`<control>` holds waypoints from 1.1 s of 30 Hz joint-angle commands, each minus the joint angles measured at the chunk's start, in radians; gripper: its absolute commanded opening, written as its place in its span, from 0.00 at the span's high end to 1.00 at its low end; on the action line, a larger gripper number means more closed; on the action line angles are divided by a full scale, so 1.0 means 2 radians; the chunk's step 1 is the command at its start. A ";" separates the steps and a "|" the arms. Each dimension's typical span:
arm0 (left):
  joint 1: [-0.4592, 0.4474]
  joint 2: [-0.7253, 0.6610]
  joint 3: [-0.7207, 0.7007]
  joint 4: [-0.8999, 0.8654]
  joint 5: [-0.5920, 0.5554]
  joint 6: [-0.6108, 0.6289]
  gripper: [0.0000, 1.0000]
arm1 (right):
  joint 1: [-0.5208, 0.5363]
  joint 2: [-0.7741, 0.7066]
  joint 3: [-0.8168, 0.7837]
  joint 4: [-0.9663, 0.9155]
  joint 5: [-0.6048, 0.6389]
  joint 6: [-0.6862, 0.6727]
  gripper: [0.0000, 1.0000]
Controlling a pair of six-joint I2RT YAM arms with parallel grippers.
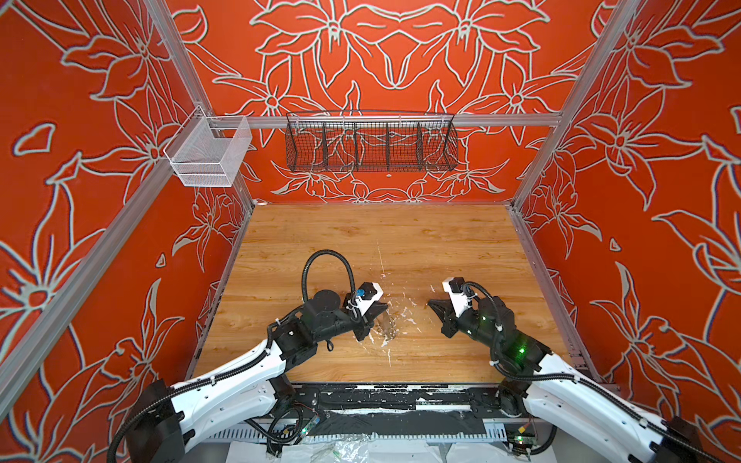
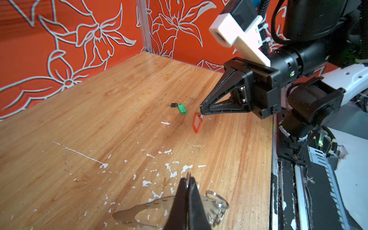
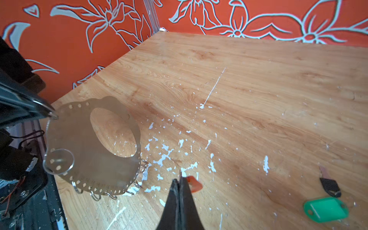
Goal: Attach keys to a key ring
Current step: Insert the key into the keyring.
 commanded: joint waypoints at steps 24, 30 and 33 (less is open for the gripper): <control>0.000 0.087 0.070 -0.045 0.058 0.035 1.00 | 0.005 0.101 0.062 0.013 -0.061 -0.018 1.00; -0.003 0.084 0.079 -0.058 0.079 0.036 1.00 | 0.011 0.068 0.015 0.074 -0.110 0.016 1.00; -0.009 0.074 0.080 -0.060 0.090 0.039 1.00 | 0.013 0.043 0.015 0.045 -0.120 0.013 1.00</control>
